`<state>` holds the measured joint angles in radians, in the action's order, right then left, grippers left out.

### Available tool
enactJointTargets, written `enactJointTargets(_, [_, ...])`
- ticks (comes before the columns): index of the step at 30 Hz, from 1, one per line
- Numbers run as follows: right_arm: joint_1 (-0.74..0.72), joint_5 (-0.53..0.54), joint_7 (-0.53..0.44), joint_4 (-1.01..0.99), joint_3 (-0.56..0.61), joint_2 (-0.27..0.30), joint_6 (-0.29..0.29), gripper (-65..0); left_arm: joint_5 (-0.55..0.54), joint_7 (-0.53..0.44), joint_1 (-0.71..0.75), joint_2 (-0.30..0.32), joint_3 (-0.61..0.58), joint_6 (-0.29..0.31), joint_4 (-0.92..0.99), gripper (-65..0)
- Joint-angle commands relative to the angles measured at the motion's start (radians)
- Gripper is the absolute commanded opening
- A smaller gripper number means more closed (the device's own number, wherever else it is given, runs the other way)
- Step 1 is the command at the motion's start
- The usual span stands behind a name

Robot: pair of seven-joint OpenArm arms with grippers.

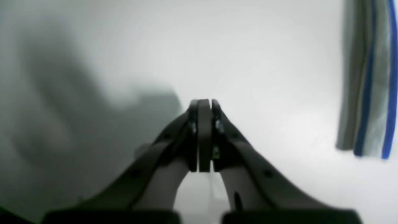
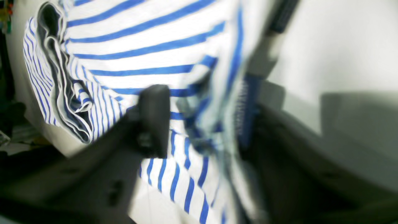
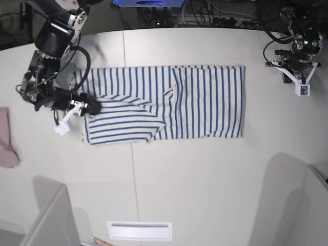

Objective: Fold the T-shirt properly
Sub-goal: 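Release the left gripper and raise it away from the shirt, then grasp the strip end with the right gripper and fold it toward the left gripper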

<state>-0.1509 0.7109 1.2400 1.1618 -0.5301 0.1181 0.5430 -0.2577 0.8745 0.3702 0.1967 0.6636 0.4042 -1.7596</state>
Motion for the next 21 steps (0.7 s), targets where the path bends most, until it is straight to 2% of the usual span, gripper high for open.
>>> enactJointTargets(1, [-0.003, -0.049, 0.024, -0.015, 0.005, 0.001, -0.005, -47.1, 0.033, -0.018, -0.009, 0.016, -0.005, -0.004, -0.006, -65.0])
enactJointTargets(6, [-0.022, -0.049, -0.05, -0.052, 0.011, 0.001, -0.005, -65.0, 0.131, -0.019, -0.026, 0.016, -0.11, -0.004, 0.002, -65.0])
enactJointTargets(13, [-0.023, -0.05, -0.055, -0.024, 0.012, 0.001, -0.011, -65.0, 0.14, -0.021, -0.064, 0.016, -0.196, -0.004, 0.016, -65.0])
enactJointTargets(17, [-0.016, -0.05, -0.045, 0.109, 0.028, 0.013, -0.102, -65.0, 0.14, -0.021, -0.099, 0.022, -0.262, -0.004, 0.085, -65.0])
enactJointTargets(21, [0.015, -0.05, -0.045, 0.261, 0.117, 0.019, -0.168, -65.0, 0.14, -0.021, -0.112, 0.017, -0.33, -0.006, 0.109, -65.0])
